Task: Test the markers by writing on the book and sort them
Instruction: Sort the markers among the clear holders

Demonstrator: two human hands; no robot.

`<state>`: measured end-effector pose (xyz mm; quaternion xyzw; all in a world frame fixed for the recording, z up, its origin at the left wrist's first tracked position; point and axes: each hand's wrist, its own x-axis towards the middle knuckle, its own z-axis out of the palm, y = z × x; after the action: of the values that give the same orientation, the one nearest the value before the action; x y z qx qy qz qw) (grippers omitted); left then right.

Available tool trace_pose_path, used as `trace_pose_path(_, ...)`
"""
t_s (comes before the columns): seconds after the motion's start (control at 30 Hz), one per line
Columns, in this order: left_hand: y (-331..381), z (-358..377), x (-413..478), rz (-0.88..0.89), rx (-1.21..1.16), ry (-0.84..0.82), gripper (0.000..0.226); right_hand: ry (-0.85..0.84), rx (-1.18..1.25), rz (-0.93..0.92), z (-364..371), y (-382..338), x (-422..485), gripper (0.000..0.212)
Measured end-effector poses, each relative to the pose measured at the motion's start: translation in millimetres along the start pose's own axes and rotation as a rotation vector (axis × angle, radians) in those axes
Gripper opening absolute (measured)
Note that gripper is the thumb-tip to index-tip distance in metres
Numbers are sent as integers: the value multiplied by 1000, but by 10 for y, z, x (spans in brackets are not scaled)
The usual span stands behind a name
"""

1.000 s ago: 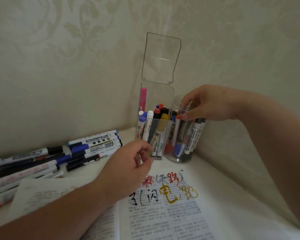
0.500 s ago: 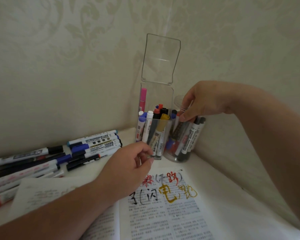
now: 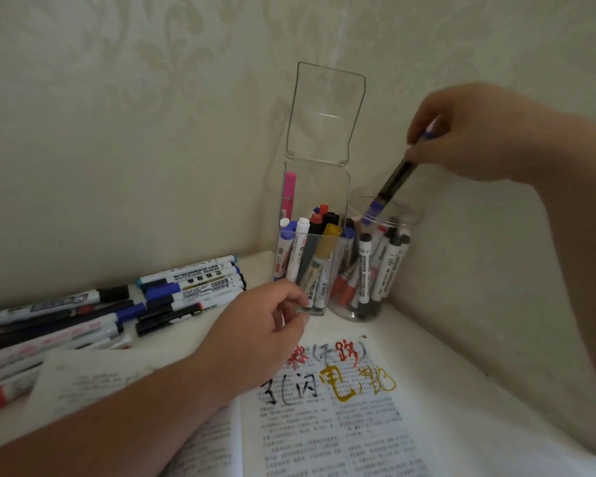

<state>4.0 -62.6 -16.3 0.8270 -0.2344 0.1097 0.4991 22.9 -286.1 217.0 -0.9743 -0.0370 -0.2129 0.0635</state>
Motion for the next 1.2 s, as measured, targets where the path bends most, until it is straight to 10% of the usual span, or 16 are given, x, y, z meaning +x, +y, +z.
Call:
trace_pose_path(0.17,76,-42,2,38,-98,78,18,484,546,-178,1,-35,-415,23)
trace_pose_path(0.37,168,-55,-42,184,-196,48,26,120,861,-143,784,-339,-789,17)
trace_pose_path(0.6,178,-60,-2,235,-24,-50,23,113,1363,14,1572,-519,-1080,15)
trace_pose_path(0.9,272,-403,198,-3,270,-395,14,79,1467,84,2082,-602,-1166,8)
trace_pose_path(1.2,338,-524,-209,28,235,-336,10,-112,1486,-22,1821,-694,-1298,17)
